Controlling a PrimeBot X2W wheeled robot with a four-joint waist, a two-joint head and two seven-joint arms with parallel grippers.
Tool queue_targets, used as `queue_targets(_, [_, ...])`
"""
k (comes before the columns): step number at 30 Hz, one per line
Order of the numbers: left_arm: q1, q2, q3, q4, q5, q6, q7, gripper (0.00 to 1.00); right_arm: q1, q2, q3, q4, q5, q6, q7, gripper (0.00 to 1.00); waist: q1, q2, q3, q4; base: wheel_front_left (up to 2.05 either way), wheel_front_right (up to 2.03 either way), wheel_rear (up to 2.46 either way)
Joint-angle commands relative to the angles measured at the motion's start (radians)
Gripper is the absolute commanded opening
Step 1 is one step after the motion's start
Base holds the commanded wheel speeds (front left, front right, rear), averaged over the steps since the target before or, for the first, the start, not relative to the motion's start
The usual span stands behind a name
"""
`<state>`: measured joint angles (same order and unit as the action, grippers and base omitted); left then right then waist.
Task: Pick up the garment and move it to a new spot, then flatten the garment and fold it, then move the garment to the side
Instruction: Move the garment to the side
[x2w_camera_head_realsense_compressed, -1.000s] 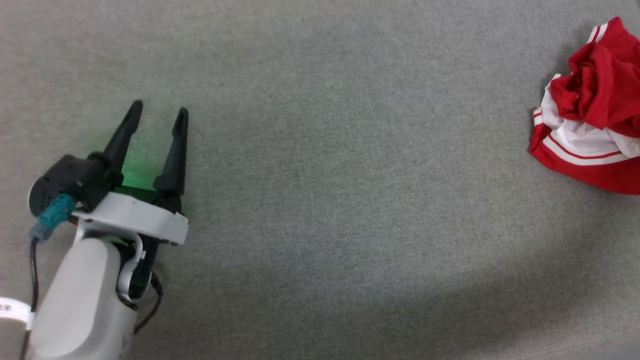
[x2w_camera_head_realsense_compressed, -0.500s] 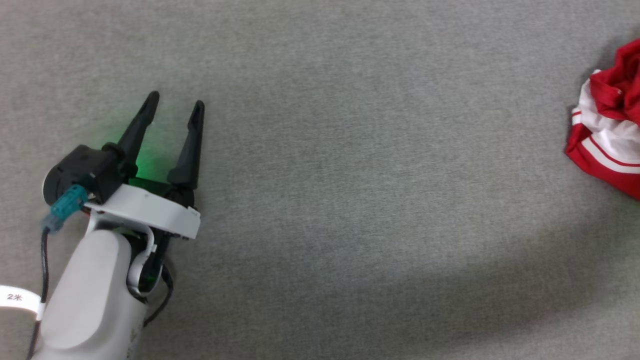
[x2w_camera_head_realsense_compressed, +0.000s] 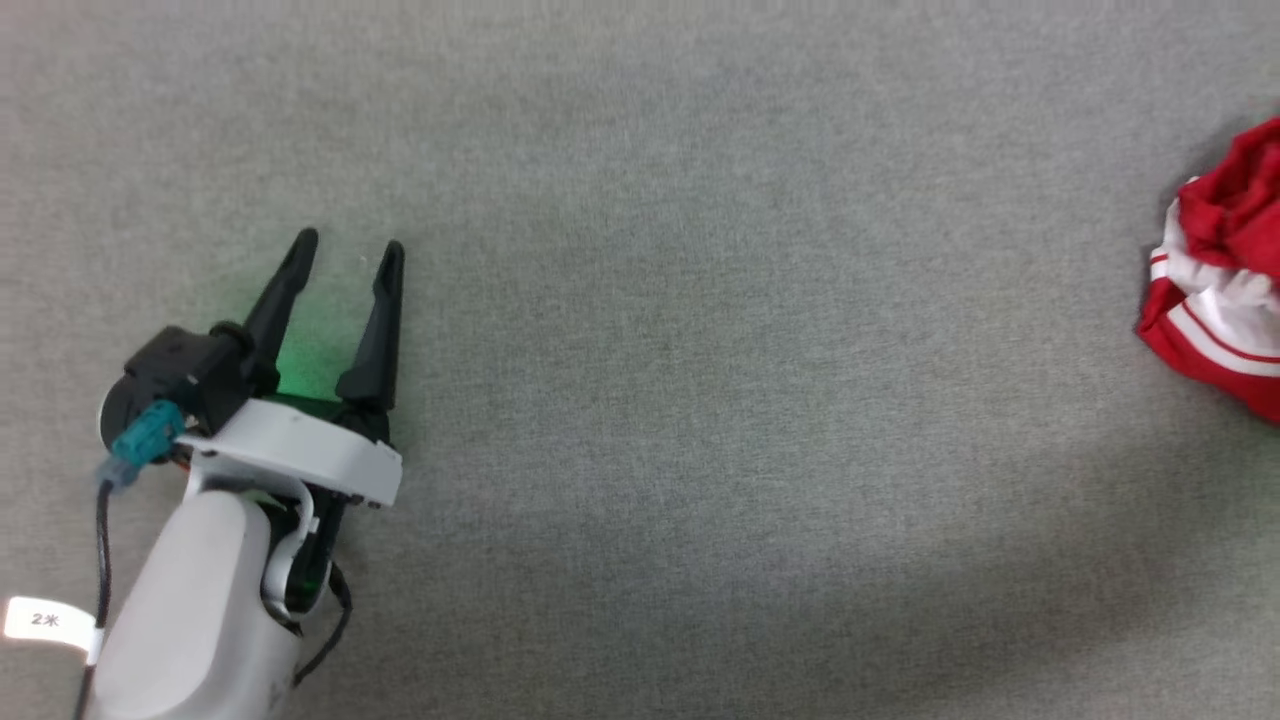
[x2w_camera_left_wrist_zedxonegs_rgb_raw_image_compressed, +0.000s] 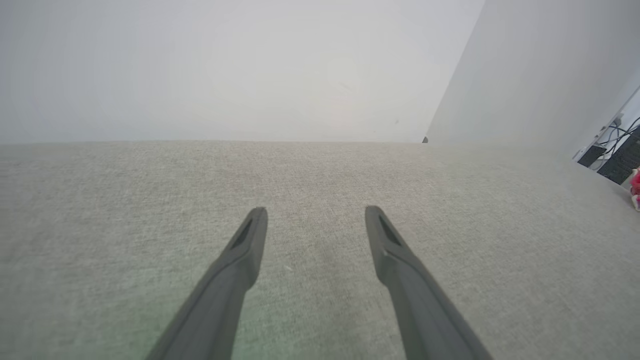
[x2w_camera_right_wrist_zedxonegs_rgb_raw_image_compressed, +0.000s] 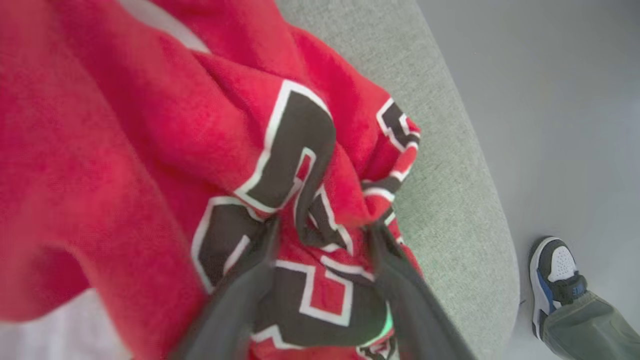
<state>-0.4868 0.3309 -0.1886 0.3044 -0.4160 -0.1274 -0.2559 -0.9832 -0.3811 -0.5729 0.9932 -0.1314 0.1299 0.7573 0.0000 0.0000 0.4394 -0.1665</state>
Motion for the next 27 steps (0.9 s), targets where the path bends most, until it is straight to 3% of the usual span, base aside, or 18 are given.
queue_targets(1, [0.014,-0.004,0.003,0.003,-0.006,0.002,-0.005,1.0,-0.002,0.017,-0.008,0.006,-0.019,0.001,0.008,1.0,0.0,0.0,-0.044,-0.005,0.0,0.0,0.0])
queue_targets(8, [0.074,-0.01,0.027,0.013,-0.015,0.007,-0.009,1.0,-0.03,0.031,-0.05,-0.04,-0.131,0.001,0.029,1.0,0.0,0.0,-0.152,-0.024,0.0,0.0,0.0])
queue_targets(13, [0.127,-0.016,0.049,0.007,-0.022,0.01,-0.009,1.0,-0.038,0.062,-0.005,-0.075,-0.142,0.001,-0.014,1.0,0.0,0.0,-0.224,-0.03,0.0,0.0,0.0])
queue_targets(19, [0.197,-0.033,0.079,-0.012,-0.021,0.016,-0.009,1.0,0.017,0.076,0.162,-0.08,-0.027,0.001,-0.179,1.0,0.0,0.0,-0.306,-0.016,0.0,0.0,0.0])
queue_targets(27, [0.281,-0.063,0.099,-0.032,-0.014,0.019,-0.008,1.0,0.191,0.042,0.498,-0.194,0.248,0.0,-0.557,1.0,0.0,0.0,-0.399,0.048,0.0,0.0,0.0])
